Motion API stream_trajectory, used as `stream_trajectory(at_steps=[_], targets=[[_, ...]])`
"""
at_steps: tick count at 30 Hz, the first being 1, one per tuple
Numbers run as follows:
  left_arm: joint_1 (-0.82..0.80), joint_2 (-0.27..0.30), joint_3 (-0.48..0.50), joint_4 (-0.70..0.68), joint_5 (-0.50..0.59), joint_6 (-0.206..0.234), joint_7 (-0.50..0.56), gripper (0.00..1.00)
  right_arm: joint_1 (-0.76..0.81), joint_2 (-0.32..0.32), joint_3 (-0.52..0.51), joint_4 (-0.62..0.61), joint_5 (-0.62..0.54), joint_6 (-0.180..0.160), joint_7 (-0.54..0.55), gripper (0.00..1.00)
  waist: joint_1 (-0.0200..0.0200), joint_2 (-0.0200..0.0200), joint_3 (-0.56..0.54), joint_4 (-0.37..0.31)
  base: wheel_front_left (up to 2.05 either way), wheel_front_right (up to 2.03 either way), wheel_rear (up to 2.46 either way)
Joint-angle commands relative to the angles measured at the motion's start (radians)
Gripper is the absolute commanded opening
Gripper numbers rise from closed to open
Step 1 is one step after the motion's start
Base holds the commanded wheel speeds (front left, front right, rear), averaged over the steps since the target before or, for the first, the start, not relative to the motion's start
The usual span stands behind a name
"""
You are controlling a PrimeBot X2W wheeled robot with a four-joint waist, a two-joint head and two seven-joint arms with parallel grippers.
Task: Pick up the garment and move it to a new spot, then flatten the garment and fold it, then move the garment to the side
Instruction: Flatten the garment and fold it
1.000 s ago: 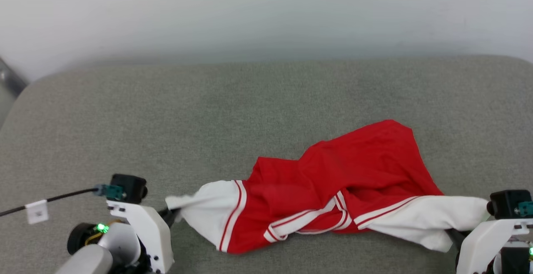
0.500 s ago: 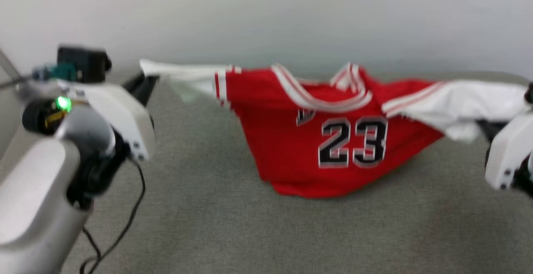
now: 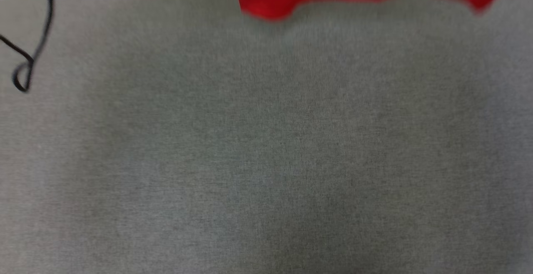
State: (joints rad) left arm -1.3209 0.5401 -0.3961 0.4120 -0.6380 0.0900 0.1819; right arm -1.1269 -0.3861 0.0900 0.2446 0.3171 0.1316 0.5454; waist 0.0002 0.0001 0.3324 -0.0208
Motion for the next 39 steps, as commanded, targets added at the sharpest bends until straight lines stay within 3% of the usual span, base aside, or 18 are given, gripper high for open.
stream_trajectory(at_steps=[1,10,19,23,29,34,39], targets=[[-0.058,-0.002,0.009,0.025,0.017,-0.006,-0.037,0.0,-0.067,0.009,0.006,0.033,-0.014,-0.002,-0.045,0.0,-0.0002,-0.0001,0.123,-0.019,0.0,0.0,0.0],[-0.203,-0.038,0.02,0.145,0.036,-0.038,-0.167,0.0,-0.261,0.049,0.072,0.204,-0.03,-0.002,-0.24,0.0,-0.0002,-0.0001,0.292,-0.019,0.0,0.0,0.0],[-0.08,-0.096,0.046,0.343,-0.045,-0.107,-0.281,0.0,-0.189,0.077,0.158,0.426,0.045,-0.002,-0.4,0.0,-0.0002,-0.0001,0.343,0.003,0.0,0.0,0.0],[0.018,-0.114,0.059,0.391,-0.081,-0.137,-0.322,0.0,-0.115,0.073,0.193,0.473,0.095,-0.002,-0.446,0.0,-0.0002,-0.0001,0.318,0.014,0.0,0.0,0.0],[0.275,-0.139,0.063,0.417,-0.125,-0.178,-0.404,0.0,0.127,0.045,0.278,0.465,0.2,-0.002,-0.527,0.0,-0.0002,-0.0001,0.18,0.039,0.0,0.0,0.0],[0.51,-0.126,0.073,0.339,-0.129,-0.155,-0.434,0.0,0.334,0.003,0.326,0.398,0.25,-0.002,-0.565,0.0,-0.0002,-0.0001,0.026,0.045,0.0,0.0,0.0],[0.763,-0.106,0.072,0.171,-0.13,-0.082,-0.433,0.0,0.525,-0.017,0.336,0.31,0.259,-0.002,-0.545,0.0,-0.0002,-0.0001,-0.115,0.039,0.0,0.0,0.0]])
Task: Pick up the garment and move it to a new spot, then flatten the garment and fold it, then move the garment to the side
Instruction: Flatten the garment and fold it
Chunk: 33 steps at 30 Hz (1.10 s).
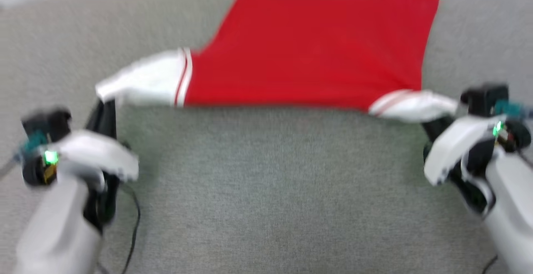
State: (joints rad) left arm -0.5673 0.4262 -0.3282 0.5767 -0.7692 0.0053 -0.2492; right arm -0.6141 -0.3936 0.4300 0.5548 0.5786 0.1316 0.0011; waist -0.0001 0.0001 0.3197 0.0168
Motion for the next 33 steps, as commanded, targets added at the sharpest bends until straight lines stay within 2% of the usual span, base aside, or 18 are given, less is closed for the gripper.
stream_trajectory(at_steps=[1,8,13,16,21,22,24,25,28,33], targets=[[0.065,0.011,0.004,-0.04,-0.002,0.025,0.007,0.0,0.052,-0.012,-0.011,-0.017,-0.004,-0.002,0.007,0.0,0.0001,-0.0001,-0.128,0.001,0.0,0.0,0.0],[0.46,0.068,0.007,-0.402,-0.027,0.219,0.12,0.0,0.33,-0.015,-0.087,-0.162,-0.047,-0.002,0.089,0.0,0.0001,-0.0001,-0.259,-0.001,0.0,0.0,0.0],[0.719,0.101,0.001,-0.601,-0.057,0.35,0.217,0.0,0.536,0.008,-0.148,-0.266,-0.089,-0.002,0.162,0.0,0.0001,-0.0001,-0.328,0.001,0.0,0.0,0.0],[0.834,0.113,-0.008,-0.672,-0.074,0.4,0.26,0.0,0.645,0.027,-0.187,-0.324,-0.114,-0.002,0.199,0.0,0.0001,-0.0001,-0.343,0.003,0.0,0.0,0.0],[0.931,0.097,-0.03,-0.714,-0.087,0.431,0.273,0.0,0.782,0.07,-0.237,-0.381,-0.189,-0.002,0.239,0.0,0.0001,-0.0001,-0.356,0.009,0.0,0.0,0.0],[0.935,0.092,-0.036,-0.713,-0.084,0.433,0.271,0.0,0.797,0.087,-0.246,-0.388,-0.196,-0.002,0.244,0.11,0.0001,-0.0001,-0.356,0.008,0.0,0.0,0.0],[0.917,0.07,-0.046,-0.713,-0.087,0.419,0.258,0.0,0.818,0.105,-0.254,-0.391,-0.223,-0.001,0.251,0.48,0.0001,-0.0001,-0.356,0.008,0.0,0.0,0.0],[0.905,0.064,-0.053,-0.709,-0.081,0.413,0.252,0.0,0.823,0.12,-0.259,-0.393,-0.227,-0.001,0.249,1.0,0.0001,-0.0001,-0.357,0.007,0.0,0.0,0.0],[0.876,0.036,-0.068,-0.696,-0.077,0.393,0.231,0.0,0.833,0.142,-0.265,-0.401,-0.229,-0.001,0.24,1.0,0.0001,-0.0001,-0.367,0.008,0.0,0.0,0.0],[0.835,0.028,-0.08,-0.691,-0.053,0.366,0.201,0.0,0.868,0.169,-0.303,-0.462,-0.226,-0.001,0.191,1.0,0.0001,-0.0001,-0.388,0.016,0.0,0.0,0.0]])
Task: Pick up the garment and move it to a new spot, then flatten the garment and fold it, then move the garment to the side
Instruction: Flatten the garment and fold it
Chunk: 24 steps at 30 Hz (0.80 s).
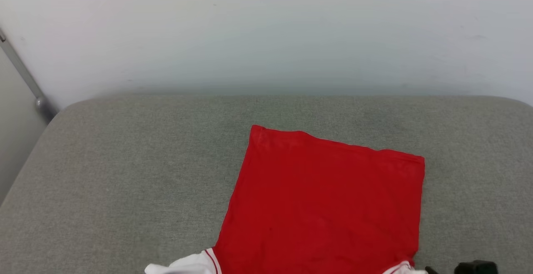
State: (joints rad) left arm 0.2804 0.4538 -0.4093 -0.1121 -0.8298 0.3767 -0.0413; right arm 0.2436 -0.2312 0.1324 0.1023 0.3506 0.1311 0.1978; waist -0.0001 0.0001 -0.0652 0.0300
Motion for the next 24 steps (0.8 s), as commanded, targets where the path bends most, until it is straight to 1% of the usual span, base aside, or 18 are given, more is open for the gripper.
stream_trajectory(at_steps=[1,5,8,10,13,14,18,21,24], targets=[[-0.019,0.002,-0.001,-0.006,0.011,-0.006,-0.008,0.0,0.022,0.011,-0.023,-0.033,-0.003,-0.001,-0.014,1.0,0.0001,-0.0001,-0.006,0.003,0.0,0.0,0.0],[-0.04,0.011,-0.006,-0.031,0.029,-0.01,-0.016,0.0,0.07,0.041,-0.089,-0.112,0.001,-0.001,-0.004,1.0,0.0001,-0.0001,-0.014,0.003,0.0,0.0,0.0],[-0.049,0.021,0.0,-0.054,0.044,-0.002,-0.023,0.0,0.086,0.059,-0.143,-0.181,-0.003,-0.001,0.019,1.0,0.0001,-0.0001,-0.012,-0.001,0.0,0.0,0.0],[-0.057,0.026,0.002,-0.067,0.052,0.0,-0.027,0.0,0.084,0.071,-0.185,-0.216,0.003,-0.001,0.039,1.0,0.0001,-0.0001,-0.008,-0.004,0.0,0.0,0.0],[-0.069,0.027,0.005,-0.081,0.061,0.002,-0.034,0.0,0.041,0.082,-0.25,-0.233,0.018,-0.001,0.084,1.0,0.0001,-0.0001,0.002,-0.008,0.0,0.0,0.0],[-0.07,0.027,0.005,-0.084,0.064,0.003,-0.036,0.0,0.024,0.084,-0.272,-0.223,0.024,-0.001,0.104,1.0,0.0001,-0.0001,0.005,-0.009,0.0,0.0,0.0],[-0.096,0.027,0.001,-0.1,0.075,0.0,-0.042,0.0,-0.087,0.061,-0.351,-0.147,0.057,-0.001,0.212,1.0,0.0001,-0.0001,0.034,0.003,0.0,0.0,0.0],[-0.12,0.024,-0.009,-0.108,0.084,-0.007,-0.04,0.0,-0.197,0.035,-0.38,-0.059,0.072,-0.001,0.311,1.0,0.0001,-0.0001,0.064,0.024,0.0,0.0,0.0],[-0.168,0.017,-0.018,-0.12,0.098,-0.023,-0.045,0.0,-0.322,0.006,-0.396,0.019,0.09,-0.001,0.41,1.0,0.0001,-0.0001,0.131,0.056,0.0,0.0,0.0]])
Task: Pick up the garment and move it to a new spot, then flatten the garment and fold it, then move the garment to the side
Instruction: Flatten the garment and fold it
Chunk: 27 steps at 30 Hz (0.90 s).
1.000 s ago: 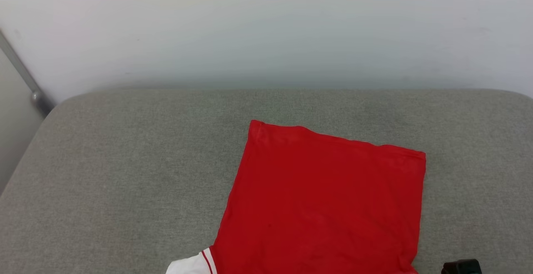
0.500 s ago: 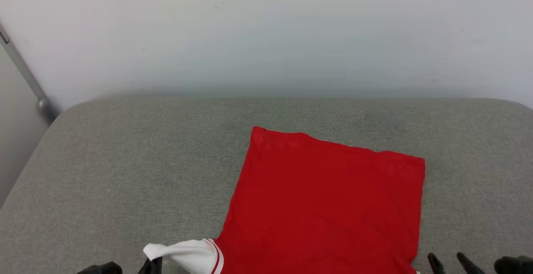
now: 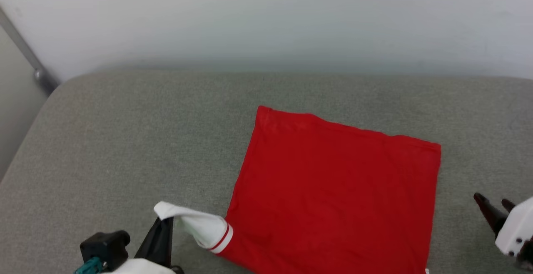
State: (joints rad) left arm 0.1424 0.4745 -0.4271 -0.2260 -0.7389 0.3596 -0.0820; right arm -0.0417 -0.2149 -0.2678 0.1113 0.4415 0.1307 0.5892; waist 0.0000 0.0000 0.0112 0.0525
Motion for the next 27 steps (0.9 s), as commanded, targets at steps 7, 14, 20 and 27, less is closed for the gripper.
stream_trajectory(at_steps=[7,14,20,27], targets=[[-0.136,-0.03,-0.018,-0.003,0.029,-0.046,-0.027,0.0,-0.278,-0.05,-0.016,0.133,-0.013,0.0,0.204,1.0,0.0,0.0,0.191,0.097,0.0,0.0,0.0],[-0.23,-0.061,-0.035,0.018,0.045,-0.086,-0.054,0.0,-0.47,-0.083,-0.047,0.244,-0.095,0.0,0.294,1.0,0.0,0.0,0.311,0.145,0.0,0.0,0.0],[-0.258,-0.072,-0.038,0.055,0.04,-0.104,-0.072,0.0,-0.509,-0.067,-0.062,0.348,-0.139,0.0,0.355,1.0,0.0,0.0,0.351,0.161,0.0,0.0,0.0],[-0.252,-0.074,-0.038,0.106,0.025,-0.116,-0.079,0.0,-0.49,-0.036,-0.041,0.383,-0.134,0.0,0.407,0.0,0.0,0.0,0.327,0.154,0.0,0.0,0.0]])
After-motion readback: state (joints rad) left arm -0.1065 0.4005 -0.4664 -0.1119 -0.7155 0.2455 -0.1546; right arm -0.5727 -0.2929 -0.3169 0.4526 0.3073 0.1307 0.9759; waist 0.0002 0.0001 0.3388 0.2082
